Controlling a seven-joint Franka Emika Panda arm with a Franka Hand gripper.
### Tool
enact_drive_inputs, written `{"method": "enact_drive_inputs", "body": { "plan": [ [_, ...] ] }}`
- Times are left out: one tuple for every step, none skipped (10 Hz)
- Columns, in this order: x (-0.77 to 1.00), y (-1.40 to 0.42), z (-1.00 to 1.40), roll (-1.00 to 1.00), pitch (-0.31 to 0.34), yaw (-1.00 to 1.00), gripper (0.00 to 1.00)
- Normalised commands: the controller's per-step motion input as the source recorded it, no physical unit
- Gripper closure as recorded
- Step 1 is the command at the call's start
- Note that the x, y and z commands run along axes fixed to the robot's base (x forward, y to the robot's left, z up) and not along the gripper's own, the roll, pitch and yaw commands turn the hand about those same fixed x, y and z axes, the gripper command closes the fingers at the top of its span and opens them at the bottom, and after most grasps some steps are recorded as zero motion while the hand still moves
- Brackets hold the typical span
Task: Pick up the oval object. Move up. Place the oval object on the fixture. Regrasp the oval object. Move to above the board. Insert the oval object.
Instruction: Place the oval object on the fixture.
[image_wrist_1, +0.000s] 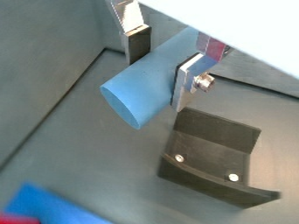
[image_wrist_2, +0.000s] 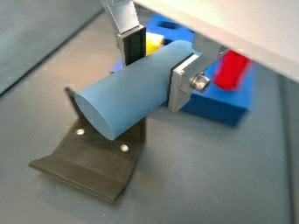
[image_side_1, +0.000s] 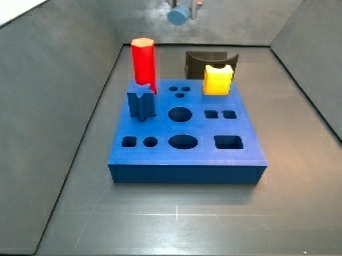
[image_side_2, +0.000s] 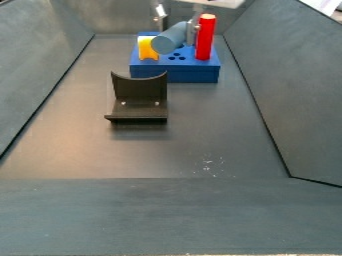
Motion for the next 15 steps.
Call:
{"method": "enact_drive_inputs", "body": {
  "plan": [
    [0.91,-0.19,-0.05,0.04,0.086,1.00,1.00],
    [0.80,-0.11,-0.03,0.05,0.109,1.00,1.00],
    [0.69,-0.07,-0.02,0.05,0.140,1.00,1.00],
    [0.55,-0.04,-0.01,0.06,0.194,0.94,1.00],
    [0.71,0.25,0.42,-1.00,-0.021,0.22,1.00],
    [0.62,0.25,0.41,-1.00,-0.022,0.13,1.00],
    [0.46,0.20,0.23,-1.00,0.000,0.09,1.00],
    [0.37,0.12,0.10,-1.00,0.015,0.08,1.00],
    [0.30,0.08,0.05,-1.00,0.036,0.07,1.00],
    [0.23,0.07,0.04,-1.00,0.069,0.06,1.00],
    [0.16,0.06,0.01,-1.00,0.092,0.04,1.00],
    [0.09,0.05,-0.01,-1.00,0.116,0.02,1.00],
    [0.07,0.05,0.00,-1.00,0.126,-0.01,1.00],
    [0.07,0.05,-0.01,-1.00,0.137,-0.03,1.00],
    [0.08,0.04,-0.02,-0.77,0.129,-0.06,1.00]
  ]
}}
